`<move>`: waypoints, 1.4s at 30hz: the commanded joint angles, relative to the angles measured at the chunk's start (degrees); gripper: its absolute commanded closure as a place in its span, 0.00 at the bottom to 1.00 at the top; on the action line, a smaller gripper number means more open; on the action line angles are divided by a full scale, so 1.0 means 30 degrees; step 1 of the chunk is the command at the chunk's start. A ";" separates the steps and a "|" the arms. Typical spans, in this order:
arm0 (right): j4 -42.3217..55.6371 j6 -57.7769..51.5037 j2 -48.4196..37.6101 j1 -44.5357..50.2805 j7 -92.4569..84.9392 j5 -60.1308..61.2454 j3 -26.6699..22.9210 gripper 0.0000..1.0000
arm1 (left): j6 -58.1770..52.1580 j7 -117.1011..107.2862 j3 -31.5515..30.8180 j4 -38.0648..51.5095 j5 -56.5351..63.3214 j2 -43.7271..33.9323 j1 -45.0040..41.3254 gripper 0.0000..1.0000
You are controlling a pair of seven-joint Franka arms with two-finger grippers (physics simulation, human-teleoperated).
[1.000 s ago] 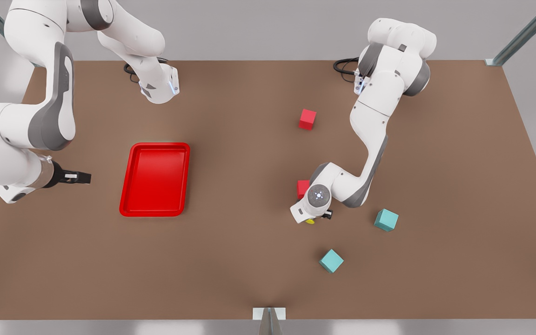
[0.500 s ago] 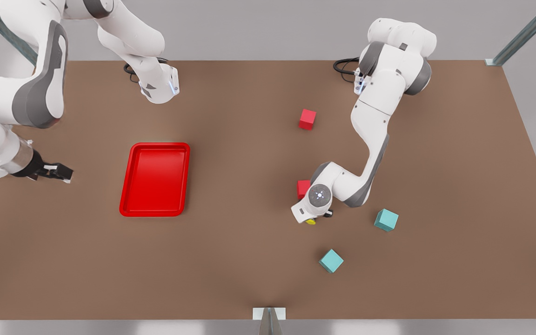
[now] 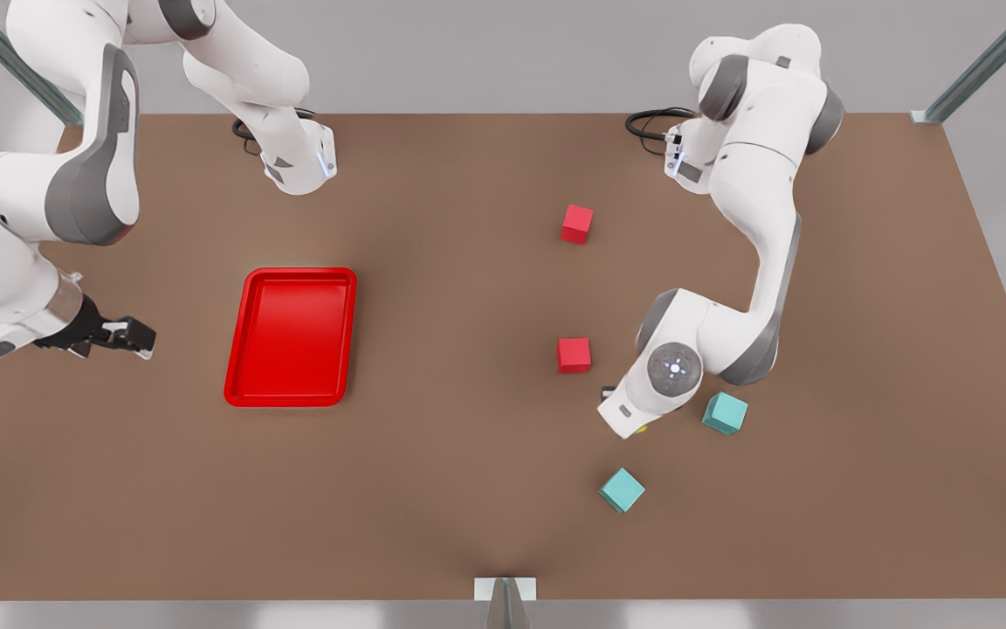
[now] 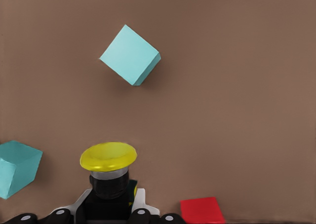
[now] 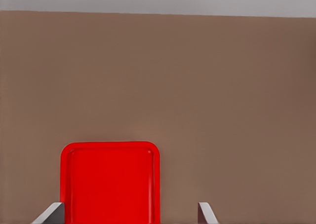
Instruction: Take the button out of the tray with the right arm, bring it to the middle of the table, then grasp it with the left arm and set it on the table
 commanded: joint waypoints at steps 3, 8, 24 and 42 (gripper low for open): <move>0.0028 0.0108 0.0156 -0.0206 -0.0077 0.0231 -0.0009 0.00 | -0.1475 -0.7127 -0.0032 -0.2849 -0.0547 -0.2277 0.0064 0.65; -0.0001 -0.0243 0.0098 -0.0088 -0.0136 0.0232 -0.0009 0.00 | -0.1125 -1.3365 -0.0442 -0.4755 -0.0809 -0.3772 0.0064 0.65; 0.0028 0.0108 0.0332 -0.0088 -0.0077 0.0173 -0.0068 0.00 | 0.2540 -3.4315 -0.0793 -1.6562 0.8797 -0.9573 -0.2660 0.65; 0.0116 0.0138 0.1035 0.0058 -0.0077 0.0202 0.0020 0.00 | -0.4815 -5.3563 -0.0735 -1.5829 1.7237 -0.3246 -0.3217 0.65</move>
